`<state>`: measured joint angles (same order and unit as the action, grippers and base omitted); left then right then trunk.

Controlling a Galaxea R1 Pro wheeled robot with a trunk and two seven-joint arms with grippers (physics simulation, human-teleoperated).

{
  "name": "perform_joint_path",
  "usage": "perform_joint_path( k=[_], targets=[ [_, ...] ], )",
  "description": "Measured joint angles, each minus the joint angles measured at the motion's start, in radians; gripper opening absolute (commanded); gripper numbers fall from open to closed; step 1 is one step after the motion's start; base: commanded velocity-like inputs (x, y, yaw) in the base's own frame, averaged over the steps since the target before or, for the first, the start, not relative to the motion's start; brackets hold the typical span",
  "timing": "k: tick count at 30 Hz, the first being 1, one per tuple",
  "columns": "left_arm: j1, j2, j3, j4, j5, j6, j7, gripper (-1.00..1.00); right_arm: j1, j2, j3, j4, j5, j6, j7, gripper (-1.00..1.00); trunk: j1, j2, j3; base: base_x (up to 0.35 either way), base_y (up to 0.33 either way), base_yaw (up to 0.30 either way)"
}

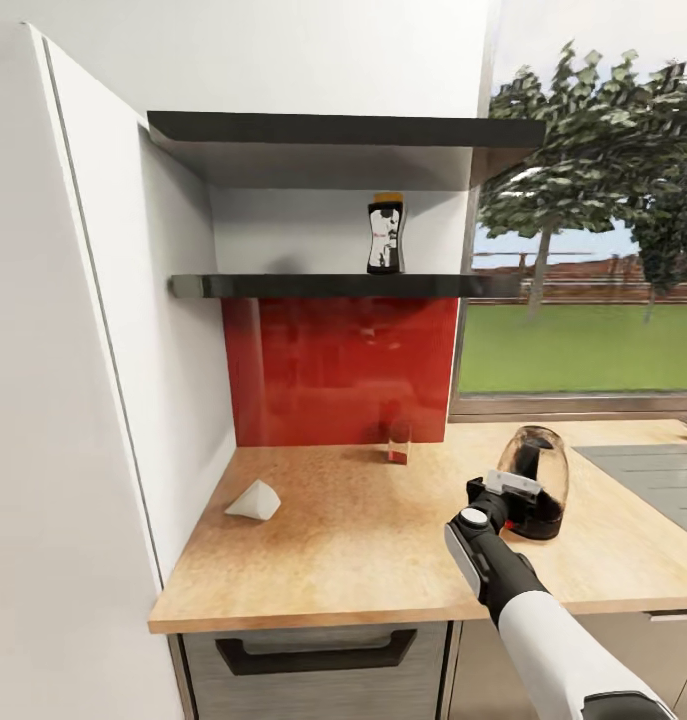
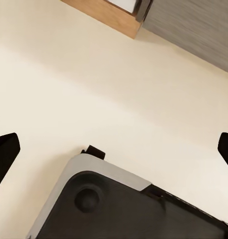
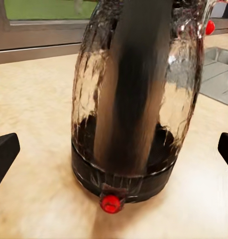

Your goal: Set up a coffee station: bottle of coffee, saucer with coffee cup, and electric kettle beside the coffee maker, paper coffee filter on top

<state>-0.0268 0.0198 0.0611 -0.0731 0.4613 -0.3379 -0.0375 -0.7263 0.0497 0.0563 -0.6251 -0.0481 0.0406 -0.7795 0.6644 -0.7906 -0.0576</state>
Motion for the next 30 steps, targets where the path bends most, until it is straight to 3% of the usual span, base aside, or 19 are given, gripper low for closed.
perform_joint_path(
  k=[30],
  targets=[
    [0.000,0.002,-0.012,0.000,-0.002,-0.001,0.000,1.00,0.000,-0.012,0.000,0.000,-0.002,0.002,0.003,1.00,0.000,0.000,0.000,0.048,-0.039,0.000]
  ],
)
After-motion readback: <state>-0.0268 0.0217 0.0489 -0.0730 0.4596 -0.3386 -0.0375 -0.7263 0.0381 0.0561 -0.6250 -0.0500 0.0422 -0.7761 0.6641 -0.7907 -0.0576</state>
